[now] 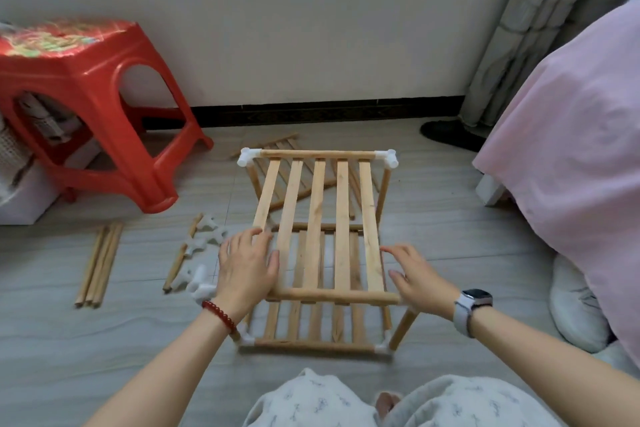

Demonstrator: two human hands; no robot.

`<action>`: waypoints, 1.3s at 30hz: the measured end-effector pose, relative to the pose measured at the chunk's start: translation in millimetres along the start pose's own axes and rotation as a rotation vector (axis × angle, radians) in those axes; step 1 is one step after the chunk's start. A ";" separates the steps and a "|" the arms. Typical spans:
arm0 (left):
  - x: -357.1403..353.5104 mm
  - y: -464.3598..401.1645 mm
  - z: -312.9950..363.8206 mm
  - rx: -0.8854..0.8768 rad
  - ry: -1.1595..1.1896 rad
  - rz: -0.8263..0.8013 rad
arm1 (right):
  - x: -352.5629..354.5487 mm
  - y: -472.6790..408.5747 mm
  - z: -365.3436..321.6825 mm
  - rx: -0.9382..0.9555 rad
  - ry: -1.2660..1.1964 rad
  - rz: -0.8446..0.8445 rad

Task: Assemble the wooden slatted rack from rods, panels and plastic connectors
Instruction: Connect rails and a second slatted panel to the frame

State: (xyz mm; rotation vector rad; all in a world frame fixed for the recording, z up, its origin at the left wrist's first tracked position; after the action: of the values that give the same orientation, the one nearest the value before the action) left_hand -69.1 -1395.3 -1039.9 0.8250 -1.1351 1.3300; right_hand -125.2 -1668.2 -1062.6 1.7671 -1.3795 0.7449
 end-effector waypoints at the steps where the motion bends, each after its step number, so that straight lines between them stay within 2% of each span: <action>1: 2.1 -4.3 8.4 -0.036 0.015 0.002 | -3.3 -2.2 -5.8 0.018 -0.039 -0.068; 3: 6.8 -18.0 27.6 -0.095 0.036 0.009 | -2.3 -10.8 -14.6 0.034 -0.086 -0.128; 5: 9.6 -37.1 47.1 -0.145 0.050 0.020 | 9.9 -28.3 -18.8 0.075 -0.016 -0.069; 7: 9.7 -59.1 67.2 -0.199 0.052 0.025 | 29.0 -47.9 -17.7 0.106 0.015 0.052; 12: -12.1 -124.9 111.0 -0.235 0.055 0.009 | 84.7 -92.5 11.1 0.203 -0.196 0.507; 15: -43.5 -164.1 137.2 -0.265 0.002 -0.053 | 104.2 -125.6 57.4 0.078 -0.290 0.707; 17: -67.4 -181.7 153.1 -0.318 -0.076 -0.147 | 103.3 -146.6 95.2 -0.068 -0.371 0.754; 19: -97.8 -199.2 163.2 -0.348 -0.140 -0.210 | 88.3 -174.9 141.3 -0.222 -0.413 0.700; 23: -113.8 -216.1 153.8 -0.371 -0.114 -0.100 | 47.3 -220.5 197.2 -0.352 -0.353 0.443; 27: -103.5 -228.4 121.6 -0.309 -0.089 -0.089 | 7.7 -253.2 207.2 -0.371 -0.330 0.270; 31: -90.8 -236.5 82.5 -0.205 -0.090 -0.064 | -19.8 -283.7 199.4 -0.358 -0.274 0.169; 39: -95.8 -242.2 80.1 -0.150 -0.108 -0.014 | -53.9 -353.5 182.4 -0.255 0.072 0.033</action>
State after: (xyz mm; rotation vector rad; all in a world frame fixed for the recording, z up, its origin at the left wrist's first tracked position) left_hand 167.1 -1527.4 -1071.7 0.8006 -1.2955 1.1845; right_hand 202.9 -1748.1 -1279.6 1.5084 -1.3916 0.6137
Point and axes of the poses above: each hand's wrist, its own y-axis away from the middle knuckle, its own x-axis out of the back of the hand, z = x × y, the point moved 4 cm from there along -y, towards the middle knuckle, and after that the axes turned 3 degrees about x, right-handed, at the moved point
